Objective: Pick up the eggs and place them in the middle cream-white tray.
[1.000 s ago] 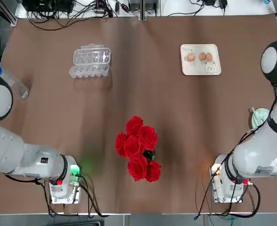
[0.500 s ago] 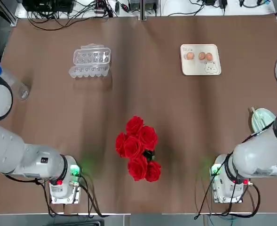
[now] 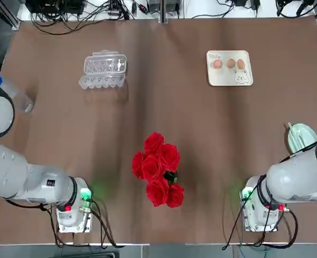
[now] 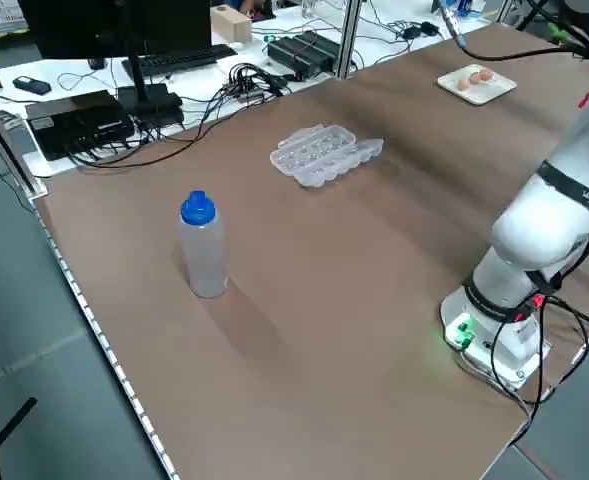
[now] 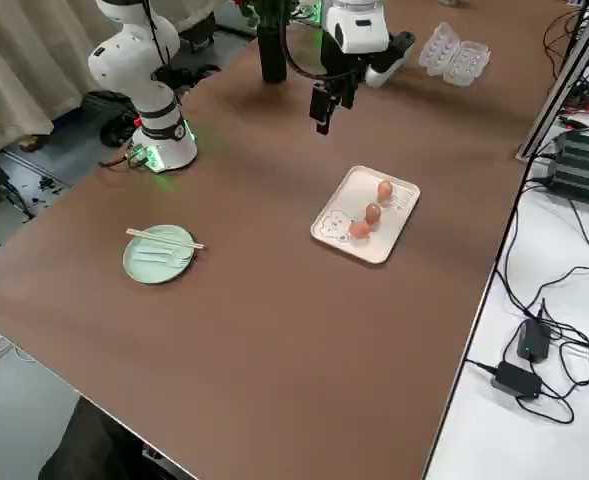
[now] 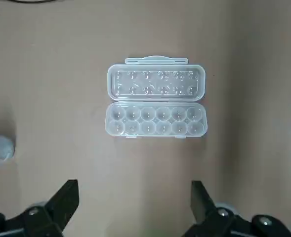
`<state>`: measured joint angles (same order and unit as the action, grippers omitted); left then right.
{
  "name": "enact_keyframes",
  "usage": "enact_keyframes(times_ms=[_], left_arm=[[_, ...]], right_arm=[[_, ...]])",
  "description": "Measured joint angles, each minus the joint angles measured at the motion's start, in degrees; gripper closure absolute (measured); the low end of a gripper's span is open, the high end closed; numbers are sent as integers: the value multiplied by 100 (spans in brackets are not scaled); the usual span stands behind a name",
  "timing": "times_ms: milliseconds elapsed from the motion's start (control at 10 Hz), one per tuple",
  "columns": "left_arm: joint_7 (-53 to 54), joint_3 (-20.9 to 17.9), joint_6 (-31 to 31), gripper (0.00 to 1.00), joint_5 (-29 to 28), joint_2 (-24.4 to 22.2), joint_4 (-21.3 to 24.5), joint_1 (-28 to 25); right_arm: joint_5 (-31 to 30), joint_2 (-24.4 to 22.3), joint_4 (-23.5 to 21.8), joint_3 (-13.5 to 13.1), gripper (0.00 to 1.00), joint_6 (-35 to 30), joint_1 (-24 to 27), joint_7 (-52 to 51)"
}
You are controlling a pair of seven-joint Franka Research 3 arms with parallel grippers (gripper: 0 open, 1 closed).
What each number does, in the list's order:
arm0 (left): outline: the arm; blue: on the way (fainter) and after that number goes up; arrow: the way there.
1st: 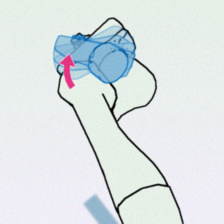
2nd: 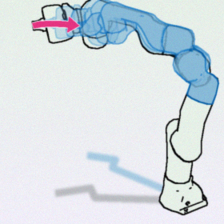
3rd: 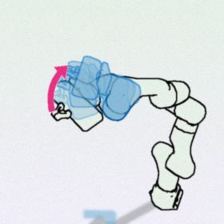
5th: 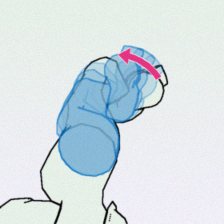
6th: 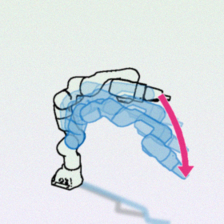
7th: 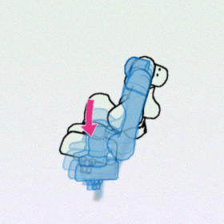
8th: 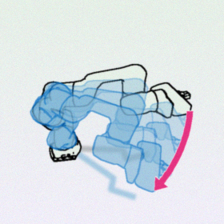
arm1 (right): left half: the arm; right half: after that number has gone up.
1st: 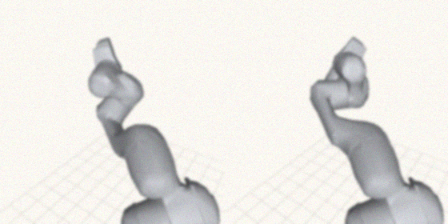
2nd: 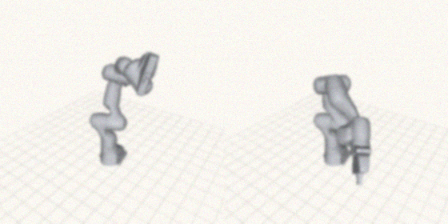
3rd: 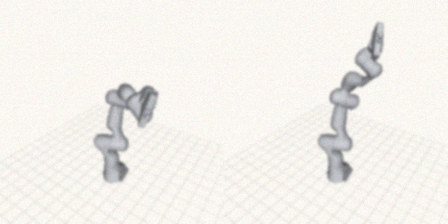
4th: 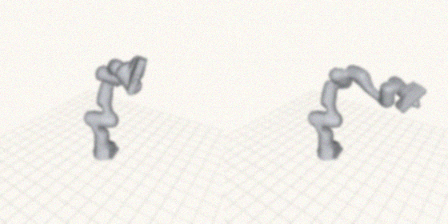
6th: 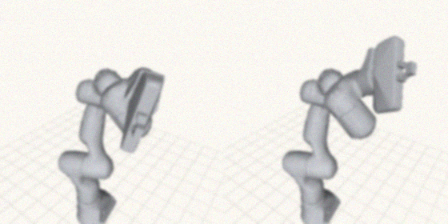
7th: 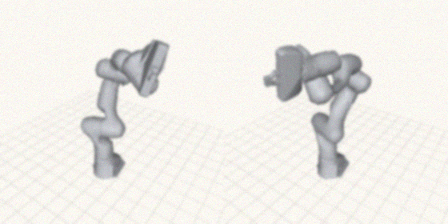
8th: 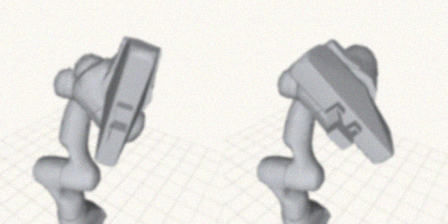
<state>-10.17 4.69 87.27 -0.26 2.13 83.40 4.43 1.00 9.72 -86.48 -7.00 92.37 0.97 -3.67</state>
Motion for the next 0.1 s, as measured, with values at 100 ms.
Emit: enact_keyframes(times_ms=[100], left_arm=[[-1, 0, 0, 0, 0, 0, 0, 0]], right_arm=[[30, -21, -20, -88, 0, 0, -70, -18]])
